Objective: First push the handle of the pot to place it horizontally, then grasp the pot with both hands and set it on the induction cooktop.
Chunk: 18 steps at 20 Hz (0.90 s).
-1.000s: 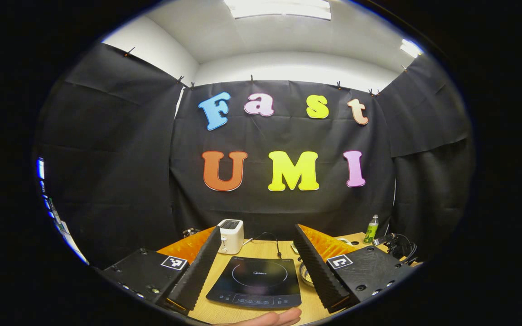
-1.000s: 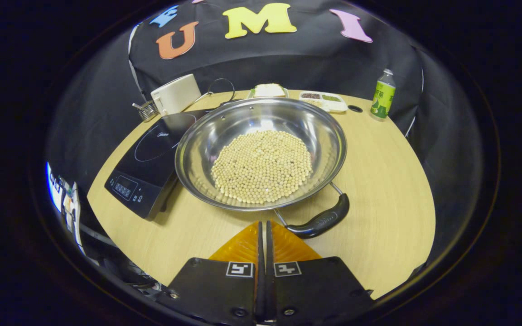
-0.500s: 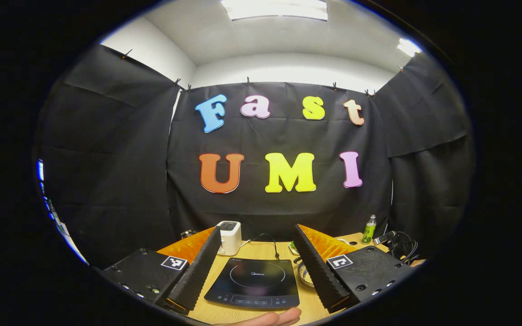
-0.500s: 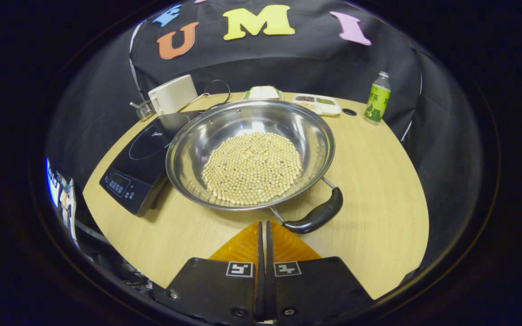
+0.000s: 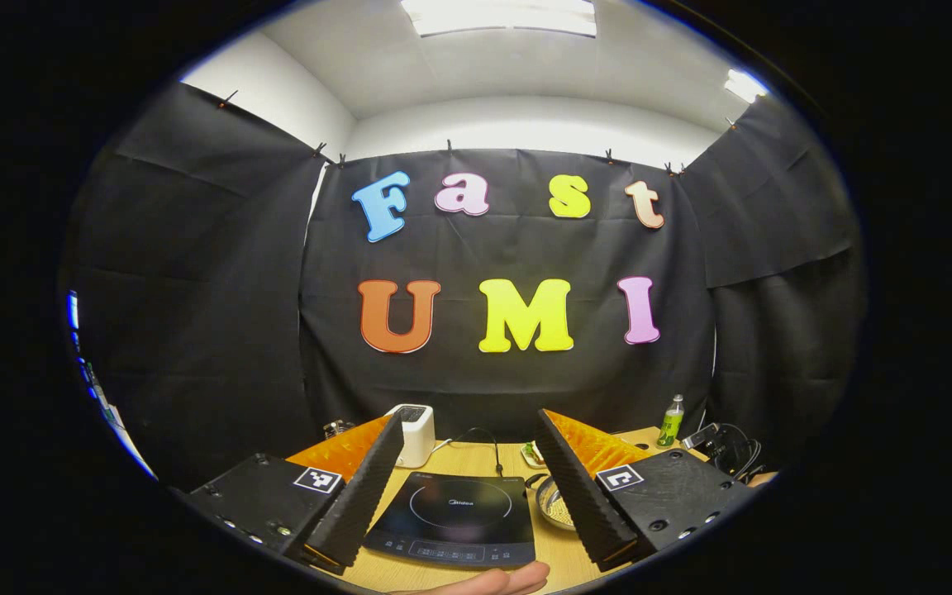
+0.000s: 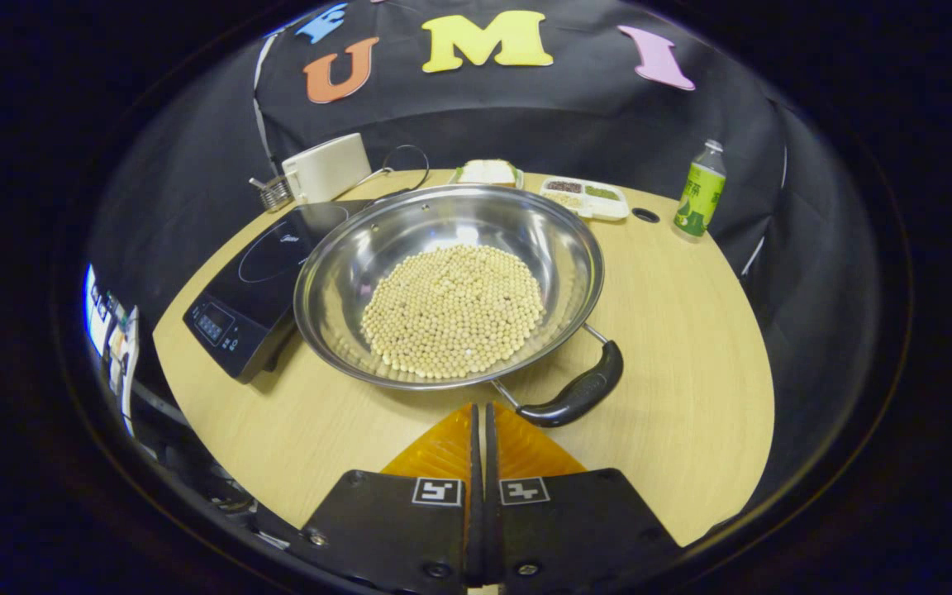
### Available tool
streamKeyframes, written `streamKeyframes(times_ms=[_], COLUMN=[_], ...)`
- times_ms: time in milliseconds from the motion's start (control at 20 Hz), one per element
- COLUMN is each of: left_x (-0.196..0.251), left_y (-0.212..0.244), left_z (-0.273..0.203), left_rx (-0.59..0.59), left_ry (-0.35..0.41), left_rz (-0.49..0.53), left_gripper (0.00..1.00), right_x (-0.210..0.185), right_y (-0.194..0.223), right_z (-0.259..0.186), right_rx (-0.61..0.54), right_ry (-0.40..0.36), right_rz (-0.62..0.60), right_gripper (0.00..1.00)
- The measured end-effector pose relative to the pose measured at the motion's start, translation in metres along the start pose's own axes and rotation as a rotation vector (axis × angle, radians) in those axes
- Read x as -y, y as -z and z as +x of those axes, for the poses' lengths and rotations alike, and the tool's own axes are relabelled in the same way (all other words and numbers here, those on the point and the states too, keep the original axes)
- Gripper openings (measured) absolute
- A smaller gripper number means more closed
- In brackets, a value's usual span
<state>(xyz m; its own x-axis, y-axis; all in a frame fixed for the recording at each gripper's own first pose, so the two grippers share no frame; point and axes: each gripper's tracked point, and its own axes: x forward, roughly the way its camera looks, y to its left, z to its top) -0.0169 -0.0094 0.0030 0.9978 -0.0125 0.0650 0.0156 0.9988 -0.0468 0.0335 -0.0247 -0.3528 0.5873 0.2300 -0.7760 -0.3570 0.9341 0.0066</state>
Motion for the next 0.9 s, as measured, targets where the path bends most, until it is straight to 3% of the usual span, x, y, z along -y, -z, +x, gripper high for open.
streamKeyframes(times_ms=[450,750,900], left_x=[0.037,0.061,0.073], left_y=[-0.007,-0.005,0.001], left_z=[0.038,0.053,0.058], left_rx=[-0.014,-0.02,-0.035], left_ry=[0.013,0.041,0.064], left_rz=[-0.01,0.005,0.016], left_gripper=[0.96,0.96,0.96], right_x=[0.046,0.067,0.072], right_y=[-0.011,-0.019,-0.022], right_z=[0.004,0.01,0.015], right_rx=[-0.005,-0.002,-0.006], right_ry=[0.005,0.027,0.01], right_rz=[-0.038,-0.15,-0.23], right_gripper=[0.04,0.0,0.04])
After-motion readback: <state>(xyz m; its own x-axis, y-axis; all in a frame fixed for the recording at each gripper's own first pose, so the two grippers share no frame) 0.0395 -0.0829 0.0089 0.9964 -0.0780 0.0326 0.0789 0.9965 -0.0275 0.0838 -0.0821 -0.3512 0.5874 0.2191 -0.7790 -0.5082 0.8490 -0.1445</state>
